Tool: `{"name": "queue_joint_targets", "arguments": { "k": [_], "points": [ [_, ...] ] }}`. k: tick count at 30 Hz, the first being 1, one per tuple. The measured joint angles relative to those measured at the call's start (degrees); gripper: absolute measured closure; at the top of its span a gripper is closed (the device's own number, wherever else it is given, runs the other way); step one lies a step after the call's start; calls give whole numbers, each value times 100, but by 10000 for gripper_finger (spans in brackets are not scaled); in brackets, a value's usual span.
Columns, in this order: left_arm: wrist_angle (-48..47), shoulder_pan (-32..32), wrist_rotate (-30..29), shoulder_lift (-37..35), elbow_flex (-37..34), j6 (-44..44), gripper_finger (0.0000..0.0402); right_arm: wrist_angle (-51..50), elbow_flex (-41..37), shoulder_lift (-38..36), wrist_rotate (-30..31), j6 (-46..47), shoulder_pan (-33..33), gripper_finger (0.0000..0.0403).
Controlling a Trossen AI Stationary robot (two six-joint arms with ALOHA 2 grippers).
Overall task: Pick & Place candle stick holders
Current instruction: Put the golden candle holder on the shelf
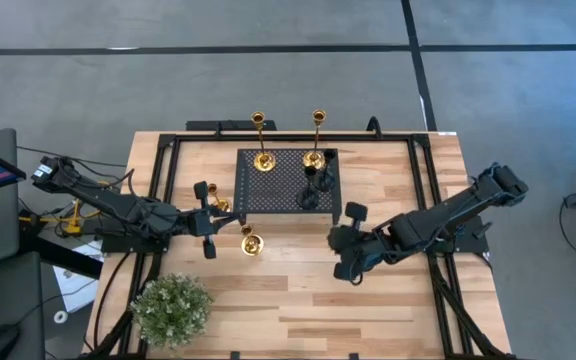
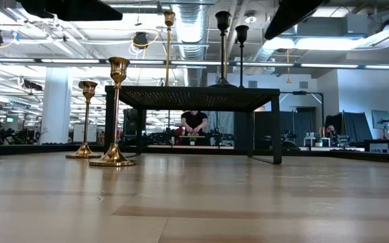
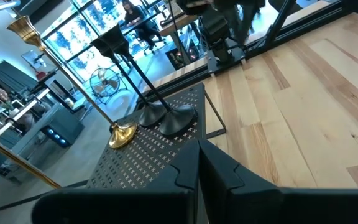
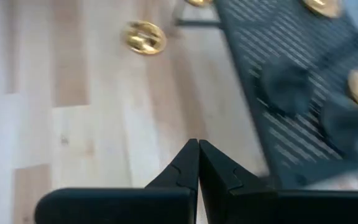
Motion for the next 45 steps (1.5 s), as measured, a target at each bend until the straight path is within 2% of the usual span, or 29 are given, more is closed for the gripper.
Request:
{"name": "queue_joint_targets", "arguments": {
  "k": [8, 13, 19, 38, 45],
  "points": [
    [4, -1, 0, 0, 0, 118, 395, 1500, -488, -3, -1504, -1663, -316, 403],
    [7, 0, 1, 2, 0, 112, 393, 1560, -562, -1, -1644, -1751, -649, 403],
    [0, -1, 310, 4, 0, -65, 395, 1495, -564, -49, -2248, -1759, -1009, 403],
    [-9, 1, 433, 2, 0, -37, 394, 1276, -564, -1137, -2231, -2451, -1019, 403],
    [-9, 1, 433, 2, 0, -39, 395, 1272, -564, -1333, -2232, -2511, -1019, 403]
  ]
}}
